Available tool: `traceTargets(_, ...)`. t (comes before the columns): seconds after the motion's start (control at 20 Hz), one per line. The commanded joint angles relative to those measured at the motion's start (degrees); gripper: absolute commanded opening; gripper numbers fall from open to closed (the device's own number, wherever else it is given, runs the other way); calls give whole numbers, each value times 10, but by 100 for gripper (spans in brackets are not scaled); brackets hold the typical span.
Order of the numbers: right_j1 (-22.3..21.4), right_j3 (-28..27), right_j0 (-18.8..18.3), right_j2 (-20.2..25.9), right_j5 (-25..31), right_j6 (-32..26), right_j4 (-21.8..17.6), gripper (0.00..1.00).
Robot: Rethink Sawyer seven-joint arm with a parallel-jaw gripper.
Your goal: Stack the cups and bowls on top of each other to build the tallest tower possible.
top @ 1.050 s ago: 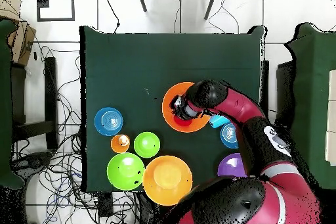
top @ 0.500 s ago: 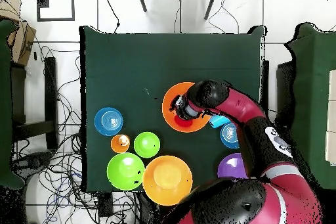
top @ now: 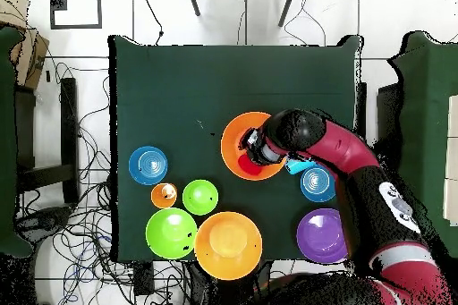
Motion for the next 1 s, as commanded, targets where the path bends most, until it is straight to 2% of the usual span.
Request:
traceTargets(0.05,-100,86,-7,24,-59,-8,-5,100)
traceTargets(0.2,-116,98,-7,25,-62,-4,-3,100)
traceTargets(0.35,-76,111,-9,24,-154,4,-33,100)
traceTargets(0.5,-50,108,-9,22,-190,4,-43,100)
traceTargets(0.75,-31,88,-5,19,-204,-4,-45,100)
traceTargets(1.0,17,47,-7,22,-212,-19,-42,100)
